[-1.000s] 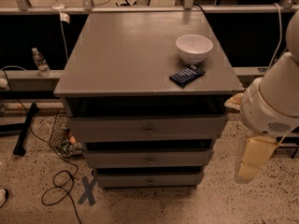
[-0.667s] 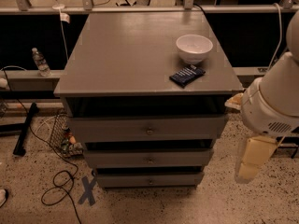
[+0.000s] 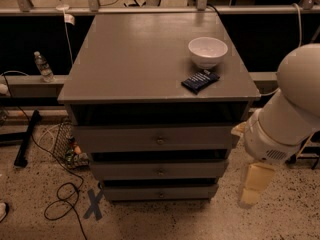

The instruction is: Open middle drawer

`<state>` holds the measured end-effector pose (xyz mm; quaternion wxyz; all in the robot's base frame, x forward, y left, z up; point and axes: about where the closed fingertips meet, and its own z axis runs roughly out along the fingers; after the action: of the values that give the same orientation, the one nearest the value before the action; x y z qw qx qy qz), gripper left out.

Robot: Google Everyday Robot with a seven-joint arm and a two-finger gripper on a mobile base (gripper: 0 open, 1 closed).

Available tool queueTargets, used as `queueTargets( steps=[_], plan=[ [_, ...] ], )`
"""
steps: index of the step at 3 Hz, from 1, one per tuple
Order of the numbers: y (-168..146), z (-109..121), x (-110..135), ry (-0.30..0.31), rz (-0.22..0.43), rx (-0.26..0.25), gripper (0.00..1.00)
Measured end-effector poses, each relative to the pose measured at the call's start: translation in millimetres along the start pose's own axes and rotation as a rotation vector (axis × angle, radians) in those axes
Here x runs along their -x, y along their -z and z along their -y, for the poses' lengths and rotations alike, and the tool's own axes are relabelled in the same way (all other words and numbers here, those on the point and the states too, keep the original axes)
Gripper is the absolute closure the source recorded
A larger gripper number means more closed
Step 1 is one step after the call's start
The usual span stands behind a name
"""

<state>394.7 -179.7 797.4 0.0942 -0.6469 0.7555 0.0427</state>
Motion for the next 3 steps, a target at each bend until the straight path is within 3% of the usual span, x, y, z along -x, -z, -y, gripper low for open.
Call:
queueTargets(
  steps=[2, 3],
  plan=[
    [-119.6, -1.8, -11.6, -0.070, 0.101, 0.082, 0.00],
    [-119.5, -1.8, -11.6, -0.070, 0.101, 0.082, 0.00]
  ],
)
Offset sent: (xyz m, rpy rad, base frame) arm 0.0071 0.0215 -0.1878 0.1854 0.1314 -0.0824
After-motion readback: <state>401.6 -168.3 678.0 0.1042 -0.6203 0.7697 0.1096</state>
